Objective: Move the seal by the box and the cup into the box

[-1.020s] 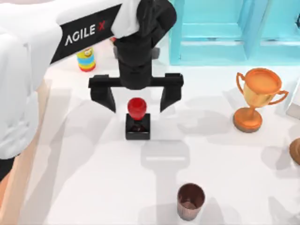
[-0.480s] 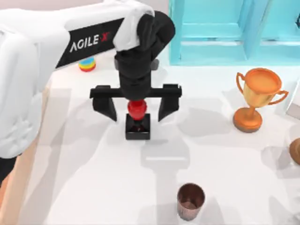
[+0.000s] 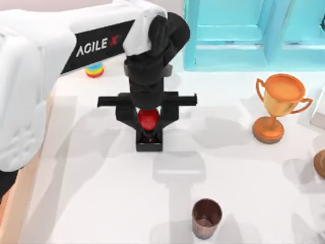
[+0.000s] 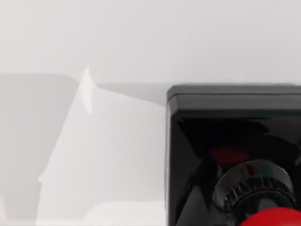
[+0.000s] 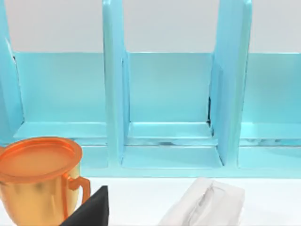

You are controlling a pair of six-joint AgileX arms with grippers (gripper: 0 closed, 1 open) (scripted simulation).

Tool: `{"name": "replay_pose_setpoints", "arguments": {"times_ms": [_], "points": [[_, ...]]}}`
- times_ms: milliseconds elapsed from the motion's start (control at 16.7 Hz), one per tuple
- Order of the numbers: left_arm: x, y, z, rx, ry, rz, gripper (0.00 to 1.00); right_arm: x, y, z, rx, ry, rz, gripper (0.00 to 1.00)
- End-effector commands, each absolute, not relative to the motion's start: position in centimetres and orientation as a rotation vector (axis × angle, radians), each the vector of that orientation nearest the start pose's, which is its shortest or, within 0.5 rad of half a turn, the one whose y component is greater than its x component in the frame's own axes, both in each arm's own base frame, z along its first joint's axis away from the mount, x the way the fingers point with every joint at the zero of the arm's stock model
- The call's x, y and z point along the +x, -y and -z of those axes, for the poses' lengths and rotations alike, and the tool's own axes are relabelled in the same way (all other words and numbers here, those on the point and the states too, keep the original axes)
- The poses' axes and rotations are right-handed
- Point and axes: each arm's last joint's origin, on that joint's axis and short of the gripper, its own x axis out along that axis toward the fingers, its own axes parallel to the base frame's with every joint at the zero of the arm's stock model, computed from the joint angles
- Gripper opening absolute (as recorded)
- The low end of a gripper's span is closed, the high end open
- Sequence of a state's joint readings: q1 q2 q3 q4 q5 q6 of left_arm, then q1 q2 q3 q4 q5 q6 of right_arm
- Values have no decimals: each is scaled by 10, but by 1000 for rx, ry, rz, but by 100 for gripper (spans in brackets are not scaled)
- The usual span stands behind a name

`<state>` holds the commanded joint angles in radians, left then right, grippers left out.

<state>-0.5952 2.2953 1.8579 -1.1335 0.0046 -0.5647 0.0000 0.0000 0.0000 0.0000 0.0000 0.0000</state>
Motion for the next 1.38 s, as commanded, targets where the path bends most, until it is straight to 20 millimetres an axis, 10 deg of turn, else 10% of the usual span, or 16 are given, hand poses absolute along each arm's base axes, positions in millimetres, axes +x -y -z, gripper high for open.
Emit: {"name": "replay_pose_setpoints", "arguments": {"times_ms": [240,780,1380], "points": [[374,247,-149,15,-1571,16,0,106,1,-160,0,0,0,100],[375,246,-151,14,-1570,17,0,106,1,-160,0,0,0,100],[376,147,-250,14,-1570,17,0,106,1,-160,0,0,0,100]]}}
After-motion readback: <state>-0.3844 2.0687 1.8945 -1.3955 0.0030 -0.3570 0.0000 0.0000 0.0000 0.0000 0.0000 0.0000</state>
